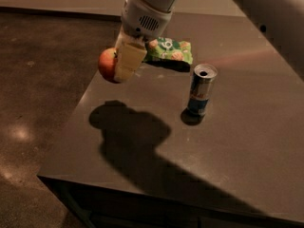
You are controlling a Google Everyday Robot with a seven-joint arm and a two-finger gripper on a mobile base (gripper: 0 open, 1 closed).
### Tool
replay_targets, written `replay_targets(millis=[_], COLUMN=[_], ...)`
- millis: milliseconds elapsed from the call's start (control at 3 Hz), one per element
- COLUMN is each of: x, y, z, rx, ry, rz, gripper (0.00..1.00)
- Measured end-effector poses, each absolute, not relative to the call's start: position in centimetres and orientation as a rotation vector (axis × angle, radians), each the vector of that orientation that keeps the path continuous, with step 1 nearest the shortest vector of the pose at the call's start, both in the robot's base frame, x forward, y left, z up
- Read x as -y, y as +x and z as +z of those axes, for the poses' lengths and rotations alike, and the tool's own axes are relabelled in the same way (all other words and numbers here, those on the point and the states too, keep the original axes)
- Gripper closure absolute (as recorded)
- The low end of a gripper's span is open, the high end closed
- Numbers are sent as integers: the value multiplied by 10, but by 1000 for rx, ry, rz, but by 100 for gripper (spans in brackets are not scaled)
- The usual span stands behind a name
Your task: Pick apple
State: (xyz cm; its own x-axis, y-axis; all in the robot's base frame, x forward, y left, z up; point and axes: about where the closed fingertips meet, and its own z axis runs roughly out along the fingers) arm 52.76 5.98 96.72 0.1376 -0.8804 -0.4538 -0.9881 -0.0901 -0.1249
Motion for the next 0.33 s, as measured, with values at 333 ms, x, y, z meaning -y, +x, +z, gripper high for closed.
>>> replay_targets(millis=[333], x=[-60], y=[528], z=[967], rx=[-1795], ry=[-2027], rz=[369], gripper=[100])
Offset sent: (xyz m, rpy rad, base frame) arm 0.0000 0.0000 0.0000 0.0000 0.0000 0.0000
